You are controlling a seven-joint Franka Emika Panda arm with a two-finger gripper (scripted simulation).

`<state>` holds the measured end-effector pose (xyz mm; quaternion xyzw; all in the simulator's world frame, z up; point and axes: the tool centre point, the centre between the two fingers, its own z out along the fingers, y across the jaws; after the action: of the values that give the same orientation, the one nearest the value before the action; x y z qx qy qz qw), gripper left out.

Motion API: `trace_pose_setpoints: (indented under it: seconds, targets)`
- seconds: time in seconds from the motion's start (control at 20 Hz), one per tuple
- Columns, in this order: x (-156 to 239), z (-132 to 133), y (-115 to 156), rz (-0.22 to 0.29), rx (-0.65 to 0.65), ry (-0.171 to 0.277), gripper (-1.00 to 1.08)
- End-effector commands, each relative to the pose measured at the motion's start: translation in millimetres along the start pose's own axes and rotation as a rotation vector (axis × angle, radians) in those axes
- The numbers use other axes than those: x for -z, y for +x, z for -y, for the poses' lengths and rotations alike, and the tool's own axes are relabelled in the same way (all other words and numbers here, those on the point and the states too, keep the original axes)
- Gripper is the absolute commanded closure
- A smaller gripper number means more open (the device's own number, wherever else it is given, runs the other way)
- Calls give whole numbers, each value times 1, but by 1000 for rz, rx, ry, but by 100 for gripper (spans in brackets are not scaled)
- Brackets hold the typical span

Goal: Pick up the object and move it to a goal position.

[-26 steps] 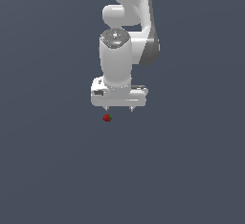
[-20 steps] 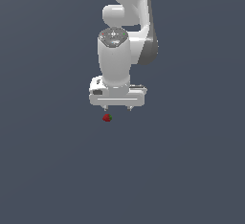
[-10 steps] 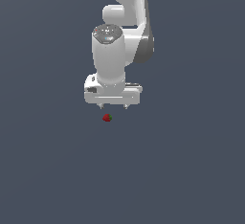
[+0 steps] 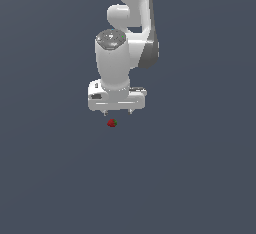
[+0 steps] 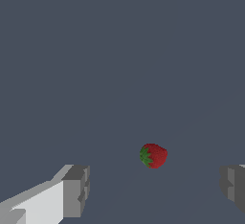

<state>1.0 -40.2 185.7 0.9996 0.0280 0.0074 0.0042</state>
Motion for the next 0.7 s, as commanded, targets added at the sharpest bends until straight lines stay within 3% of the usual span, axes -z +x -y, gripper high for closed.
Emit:
trace_pose_setpoints:
  seconds: [0.0,0.65]
  targets:
    - [-5,-2,-2,2,38,-2,-92]
    - [-40,-17,-16,12,350,-8,-92]
